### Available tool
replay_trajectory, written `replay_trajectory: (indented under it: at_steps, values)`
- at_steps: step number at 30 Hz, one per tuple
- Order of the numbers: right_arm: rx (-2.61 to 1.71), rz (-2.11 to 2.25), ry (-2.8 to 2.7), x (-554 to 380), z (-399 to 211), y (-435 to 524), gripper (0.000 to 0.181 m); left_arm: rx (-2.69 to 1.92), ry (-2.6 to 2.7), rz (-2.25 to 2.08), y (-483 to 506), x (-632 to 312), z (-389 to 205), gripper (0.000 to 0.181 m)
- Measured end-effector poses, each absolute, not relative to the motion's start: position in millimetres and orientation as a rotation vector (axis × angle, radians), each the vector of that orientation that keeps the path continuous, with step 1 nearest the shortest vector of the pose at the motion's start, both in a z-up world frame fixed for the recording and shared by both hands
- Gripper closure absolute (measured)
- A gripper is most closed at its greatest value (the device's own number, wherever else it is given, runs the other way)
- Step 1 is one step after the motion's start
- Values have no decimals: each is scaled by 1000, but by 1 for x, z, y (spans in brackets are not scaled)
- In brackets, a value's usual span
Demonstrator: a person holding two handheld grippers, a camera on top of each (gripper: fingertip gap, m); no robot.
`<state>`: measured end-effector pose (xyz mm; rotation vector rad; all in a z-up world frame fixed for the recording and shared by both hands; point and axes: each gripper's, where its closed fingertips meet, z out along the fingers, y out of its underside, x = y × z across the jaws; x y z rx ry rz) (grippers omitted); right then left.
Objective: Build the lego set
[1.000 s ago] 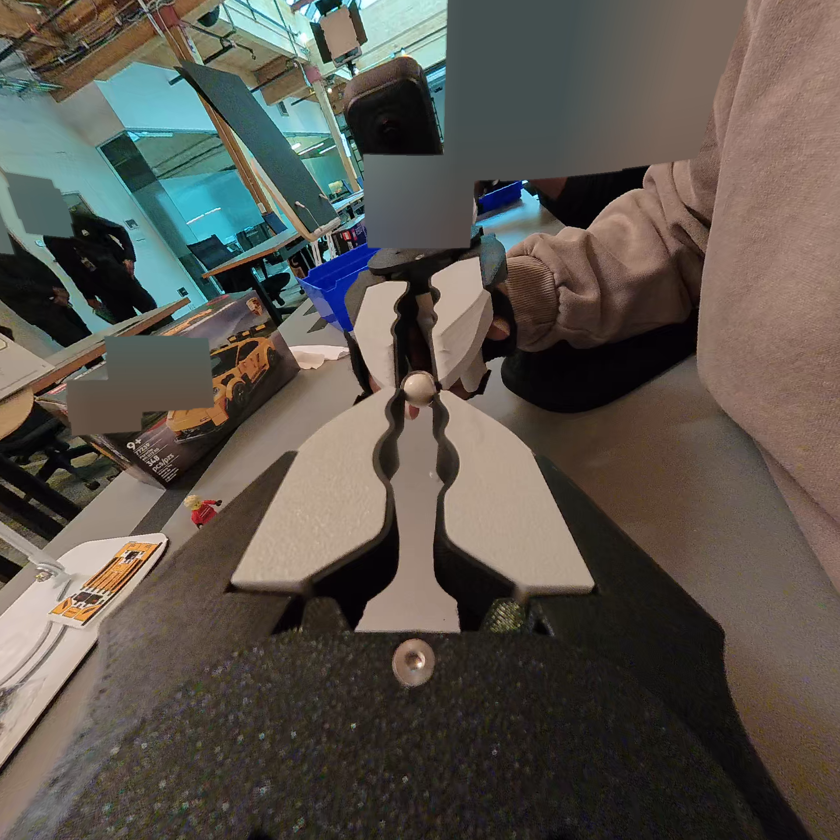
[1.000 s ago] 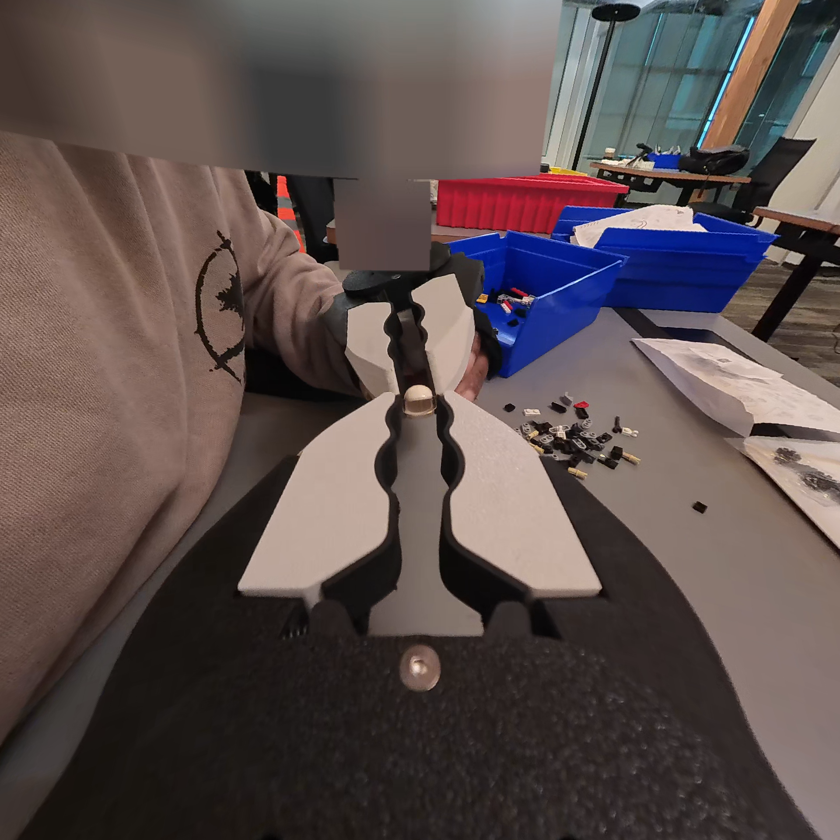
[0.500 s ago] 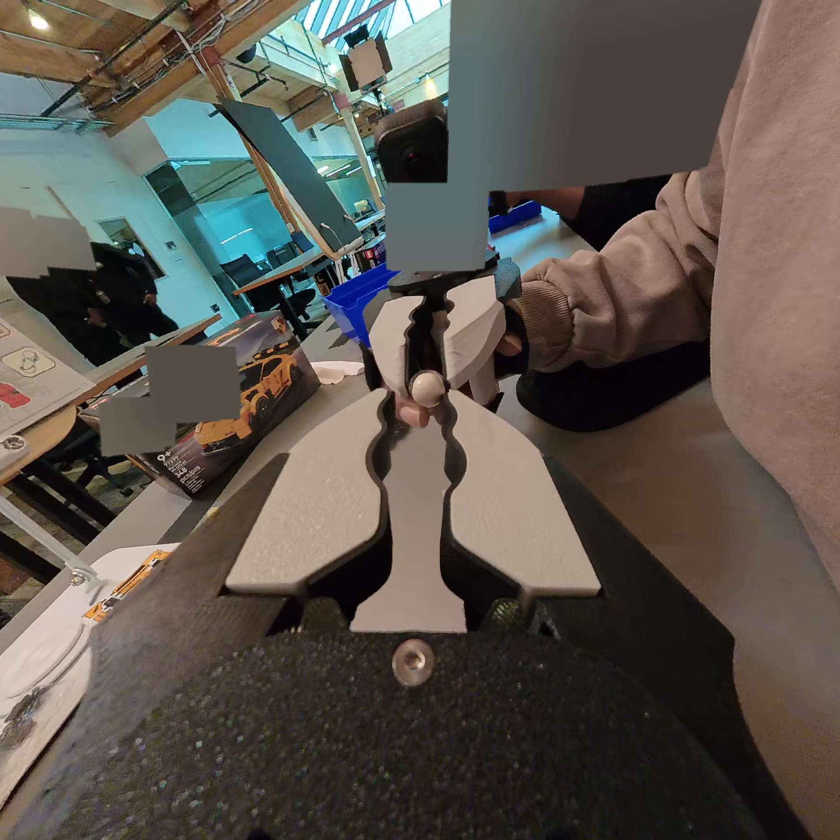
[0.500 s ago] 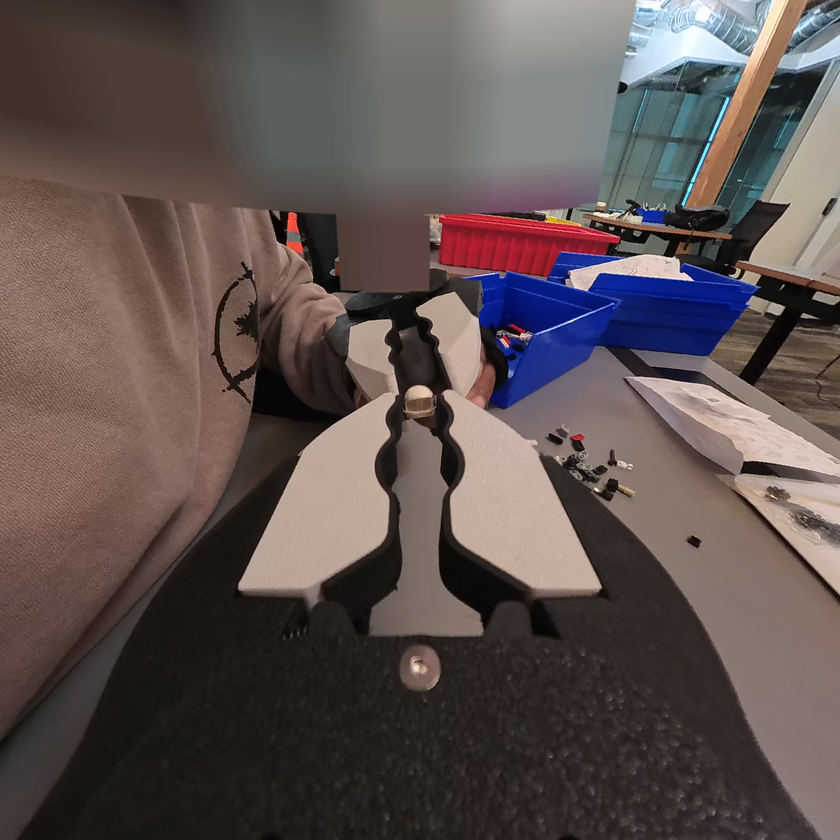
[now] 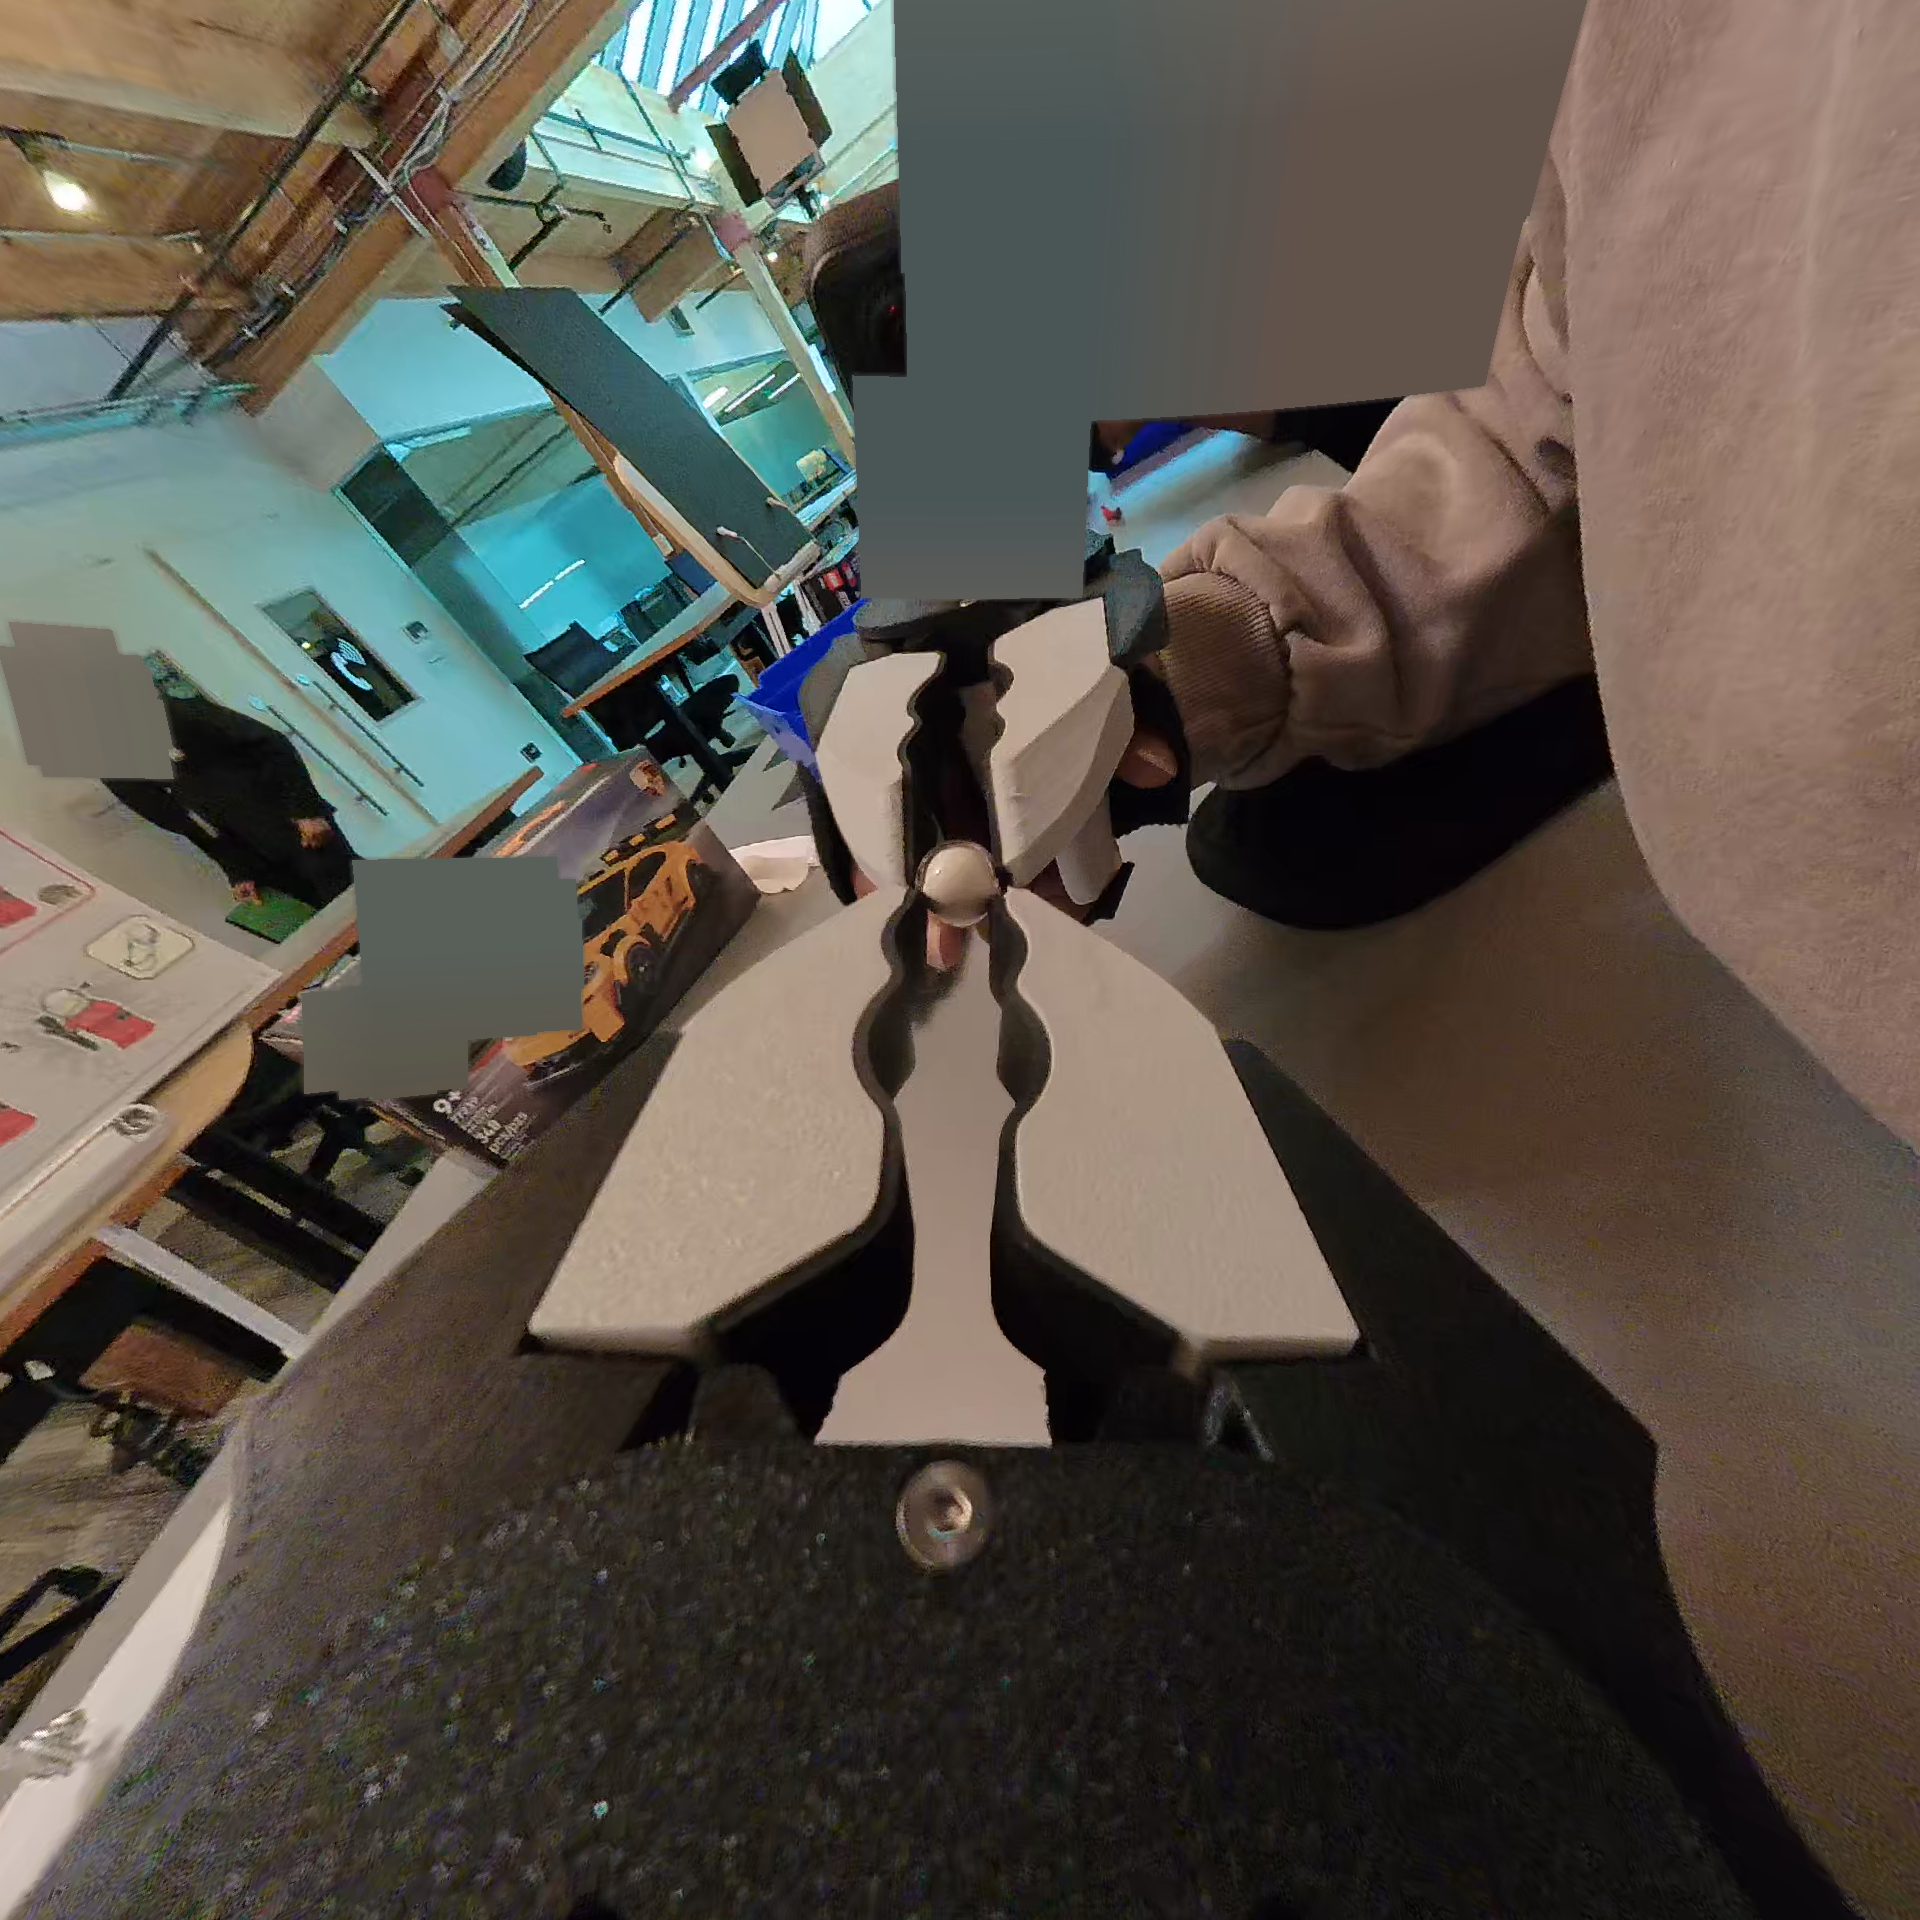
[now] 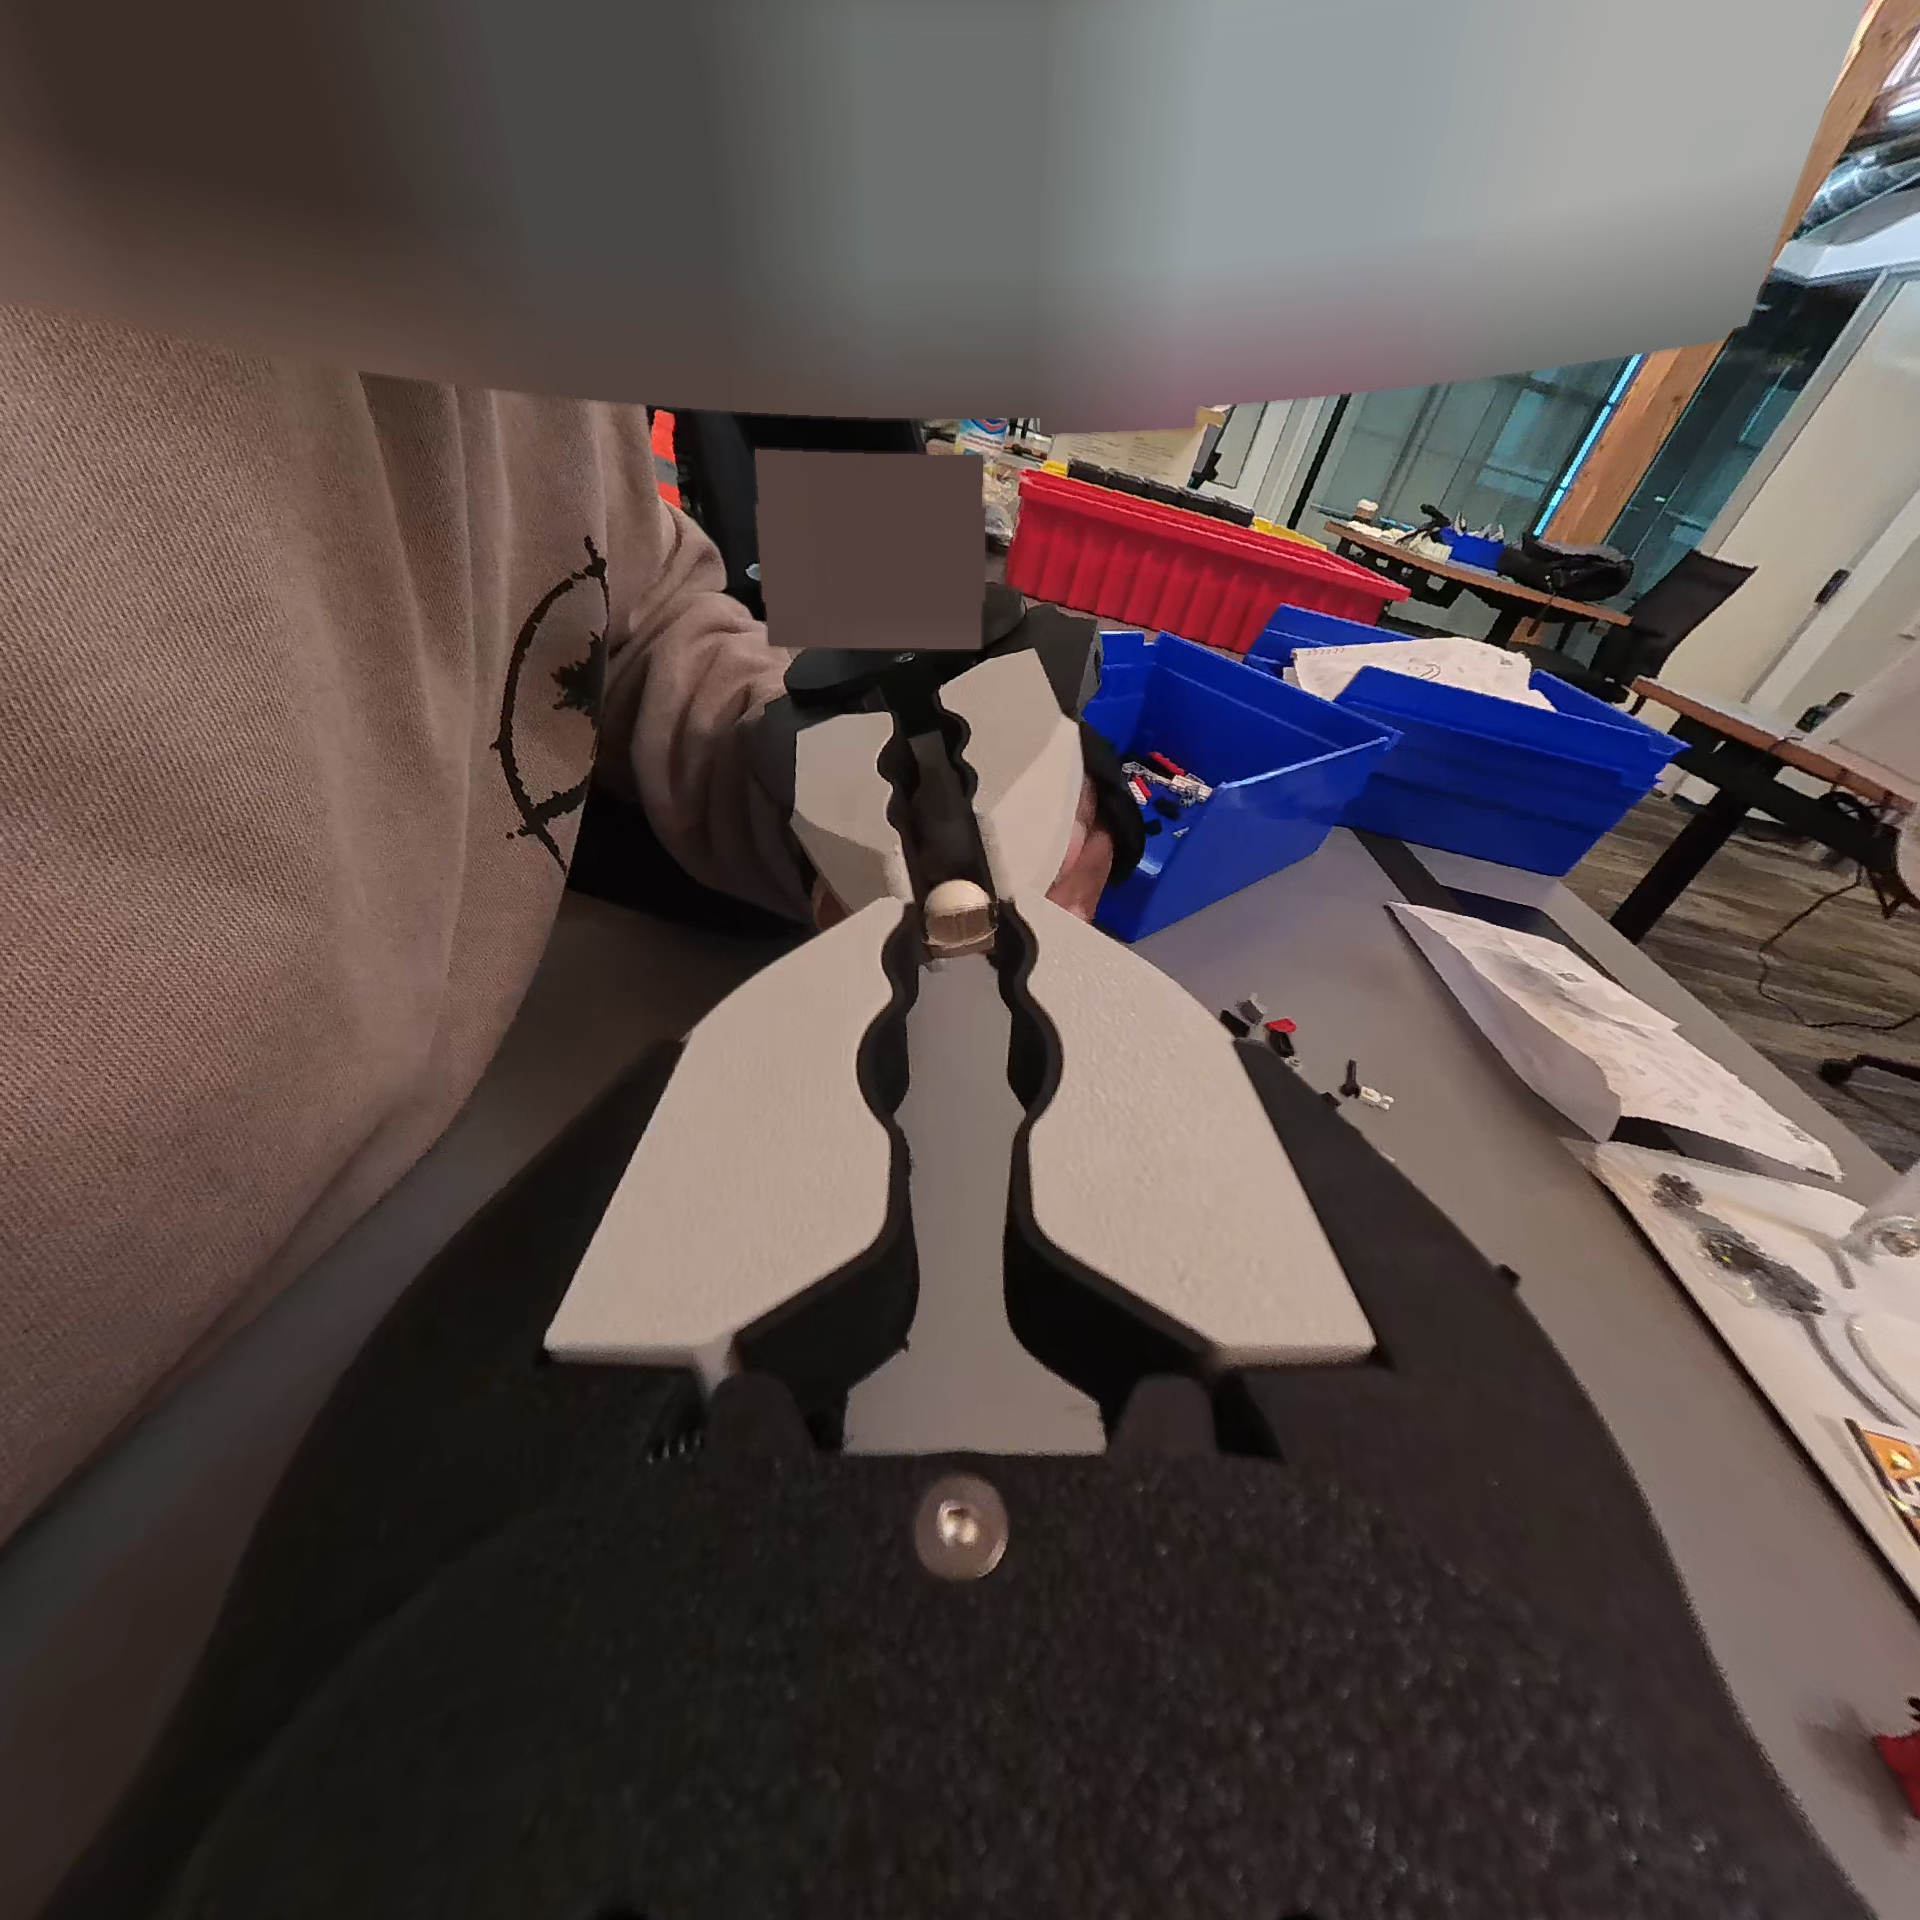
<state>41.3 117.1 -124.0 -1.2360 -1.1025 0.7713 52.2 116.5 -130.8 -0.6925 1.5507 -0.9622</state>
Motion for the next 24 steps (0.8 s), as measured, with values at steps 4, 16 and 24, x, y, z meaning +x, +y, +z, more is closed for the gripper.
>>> replay_trajectory:
  at_steps: [4, 16, 24]
  values:
    - [-1231, 737, -1113, 42, -124, 117, 167, -650, 1549, -880, 117, 53, -131, 170]
    - [-1274, 712, -1136, 43, -133, 118, 167, -659, 1595, -819, 119, 55, -138, 170]
    - [-1320, 781, -1010, 45, -135, 133, 167, -828, 1540, -1041, 132, 55, -142, 169]
